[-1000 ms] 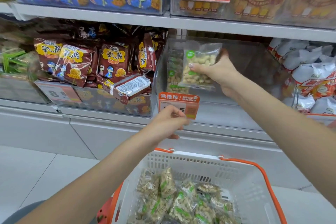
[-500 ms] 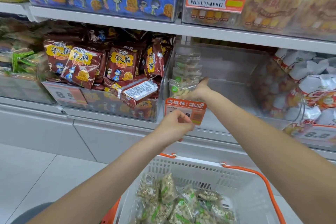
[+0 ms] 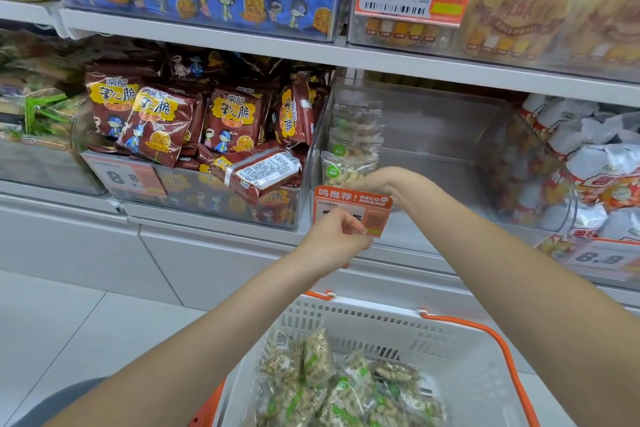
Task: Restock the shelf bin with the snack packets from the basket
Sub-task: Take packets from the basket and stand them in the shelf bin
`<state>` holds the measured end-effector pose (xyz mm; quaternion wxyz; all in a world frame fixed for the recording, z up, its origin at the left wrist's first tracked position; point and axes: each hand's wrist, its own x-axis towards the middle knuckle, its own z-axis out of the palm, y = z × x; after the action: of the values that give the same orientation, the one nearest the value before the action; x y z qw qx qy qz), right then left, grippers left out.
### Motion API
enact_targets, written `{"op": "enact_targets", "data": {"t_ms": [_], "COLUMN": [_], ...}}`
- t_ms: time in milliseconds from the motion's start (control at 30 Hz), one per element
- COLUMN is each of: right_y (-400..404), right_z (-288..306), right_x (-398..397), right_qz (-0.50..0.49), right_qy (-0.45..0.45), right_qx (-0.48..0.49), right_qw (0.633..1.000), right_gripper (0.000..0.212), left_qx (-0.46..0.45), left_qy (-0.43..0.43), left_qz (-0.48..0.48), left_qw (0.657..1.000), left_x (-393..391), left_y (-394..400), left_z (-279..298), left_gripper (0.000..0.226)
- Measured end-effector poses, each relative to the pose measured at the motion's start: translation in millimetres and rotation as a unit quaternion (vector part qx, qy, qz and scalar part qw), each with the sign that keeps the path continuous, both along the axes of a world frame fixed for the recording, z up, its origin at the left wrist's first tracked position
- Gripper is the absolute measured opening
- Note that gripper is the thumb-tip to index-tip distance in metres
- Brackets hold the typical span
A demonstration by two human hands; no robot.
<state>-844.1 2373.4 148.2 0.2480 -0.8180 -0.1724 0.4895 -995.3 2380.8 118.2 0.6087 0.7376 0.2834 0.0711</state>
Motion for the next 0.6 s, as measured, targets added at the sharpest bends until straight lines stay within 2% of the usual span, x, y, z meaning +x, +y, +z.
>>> {"op": "enact_targets", "data": {"t_ms": [67,133,167,233,300,333,367,433,533,600], "right_y": [-5.8,-12.2,-14.2,-21.5,-26.7,-34.4,-45.8,-61.4,-95.4,-119.5], "right_z": [4.7,8.3,10.2,17.5,17.2,16.5,16.4,8.6,-3.6,-25.0], "right_x": [-3.8,-4.3,-7.6,-10.7,-7.3,-5.2,-7.7,-9.8,-29.7,-43.6], "right_qz": [-0.011,0.027,0.009,-0.044,-0.190,-0.163,-0.123,-0.085,-0.052,-0.062], "right_qy": [0.023,-0.021,-0.034,-0.065,0.018,-0.053,-0.162,-0.308,-0.408,-0.487], "right_qx": [-0.001,-0.020,-0.006,0.083,0.197,0.204,0.184,0.236,0.343,0.388], "right_qw": [1.000,0.999,0.999,0.993,0.962,0.964,0.962,0.918,0.845,0.780], "right_gripper": [0.020,0.025,0.027,0.045,0.067,0.072,0.076,0.077,0.051,0.032], "left_qx": [0.006,0.014,0.017,0.019,0.021,0.022,0.025,0.029,0.046,0.064], "left_qy": [0.001,0.004,0.006,0.006,0.006,0.007,0.008,0.012,0.037,0.065], "left_qz": [-0.006,-0.012,-0.014,-0.015,-0.015,-0.016,-0.018,-0.022,-0.055,-0.087], "left_qw": [1.000,1.000,1.000,1.000,1.000,1.000,0.999,0.999,0.997,0.992], "left_x": [-0.3,-1.0,-1.0,-1.1,-1.9,-2.6,-3.0,-3.5,-5.1,-7.9], "left_y": [0.9,1.5,1.5,0.6,-0.6,-1.5,-2.1,-3.8,-9.8,-14.5], "left_z": [0.0,-0.4,-0.6,-1.8,-3.2,-3.8,-5.1,-8.5,-19.9,-35.5], "left_gripper": [0.015,0.015,0.016,0.017,0.018,0.018,0.018,0.016,0.009,0.009]}}
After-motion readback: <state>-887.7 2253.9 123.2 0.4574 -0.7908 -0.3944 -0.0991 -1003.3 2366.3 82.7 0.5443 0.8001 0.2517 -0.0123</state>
